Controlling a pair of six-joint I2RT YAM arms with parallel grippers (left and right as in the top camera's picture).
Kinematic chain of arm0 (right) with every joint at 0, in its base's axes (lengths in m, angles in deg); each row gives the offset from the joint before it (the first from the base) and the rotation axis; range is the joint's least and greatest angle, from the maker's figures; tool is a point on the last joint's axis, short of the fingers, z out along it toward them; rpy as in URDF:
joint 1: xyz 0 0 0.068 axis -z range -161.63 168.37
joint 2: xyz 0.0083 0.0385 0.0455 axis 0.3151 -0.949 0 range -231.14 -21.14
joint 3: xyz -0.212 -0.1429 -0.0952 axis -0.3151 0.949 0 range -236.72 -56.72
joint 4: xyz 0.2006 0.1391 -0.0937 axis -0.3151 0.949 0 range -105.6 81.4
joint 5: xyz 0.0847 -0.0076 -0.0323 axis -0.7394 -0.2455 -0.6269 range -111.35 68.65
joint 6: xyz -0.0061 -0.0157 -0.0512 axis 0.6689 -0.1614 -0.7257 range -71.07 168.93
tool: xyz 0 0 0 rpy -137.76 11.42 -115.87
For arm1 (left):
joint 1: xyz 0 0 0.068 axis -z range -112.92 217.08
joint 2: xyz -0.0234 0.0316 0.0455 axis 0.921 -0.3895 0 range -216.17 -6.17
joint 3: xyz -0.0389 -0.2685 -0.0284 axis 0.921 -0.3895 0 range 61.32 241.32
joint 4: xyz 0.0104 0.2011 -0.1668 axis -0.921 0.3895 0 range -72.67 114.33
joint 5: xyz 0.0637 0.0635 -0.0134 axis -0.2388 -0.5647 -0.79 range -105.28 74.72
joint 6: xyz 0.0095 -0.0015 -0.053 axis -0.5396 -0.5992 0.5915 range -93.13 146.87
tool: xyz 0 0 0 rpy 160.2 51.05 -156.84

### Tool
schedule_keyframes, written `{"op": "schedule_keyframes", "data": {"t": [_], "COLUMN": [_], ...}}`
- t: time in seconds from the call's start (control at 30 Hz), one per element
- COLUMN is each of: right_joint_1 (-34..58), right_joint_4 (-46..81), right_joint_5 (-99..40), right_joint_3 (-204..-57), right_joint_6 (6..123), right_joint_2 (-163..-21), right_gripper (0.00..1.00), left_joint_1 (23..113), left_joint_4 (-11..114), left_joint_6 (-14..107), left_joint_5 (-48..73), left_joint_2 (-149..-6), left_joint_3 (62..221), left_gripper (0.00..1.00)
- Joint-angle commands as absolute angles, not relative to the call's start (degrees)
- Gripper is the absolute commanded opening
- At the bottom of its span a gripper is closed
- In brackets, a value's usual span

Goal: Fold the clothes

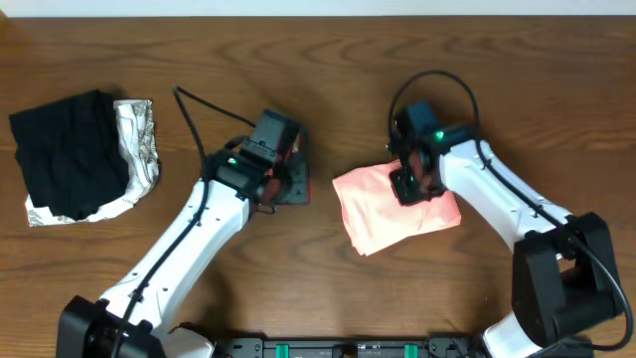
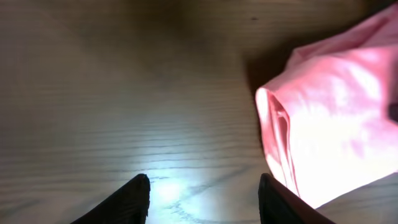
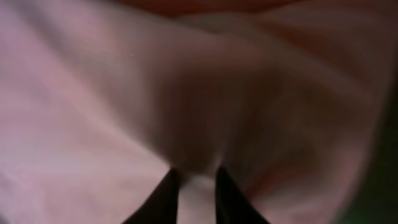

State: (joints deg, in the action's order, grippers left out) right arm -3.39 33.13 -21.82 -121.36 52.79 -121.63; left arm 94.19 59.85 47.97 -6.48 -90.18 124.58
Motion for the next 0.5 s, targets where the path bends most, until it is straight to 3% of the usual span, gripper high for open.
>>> {"op": "schedule_keyframes", "data": {"t": [0.0,0.07,0.17,0.47], "right_joint_1": [-2.8,-2.8,-2.8,-2.8], "right_joint_4": [29.1,25.2,21.7,25.0], "right_joint_5": [-22.0,-22.1,-22.0,-22.0], "right_joint_3": [-115.5,-112.0,-108.7,-113.4], "right_joint_6": [54.4,54.7,54.7,54.7], "right_joint_2": [-121.6,-121.6,-121.6,-119.1], "right_gripper": [0.30,0.33,0.49,0.49], "left_joint_1": [95.5,95.9,96.2,96.2], "left_joint_4": [59.2,58.8,58.8,58.6], "left_joint_6": [47.4,47.4,47.4,47.1], "left_joint_5": [-7.0,-7.0,-6.9,-6.9], "left_joint_2": [-90.6,-91.1,-92.0,-92.5], "left_joint_3": [124.4,124.4,124.4,124.4], "left_gripper": [0.57,0.57,0.57,0.57]}}
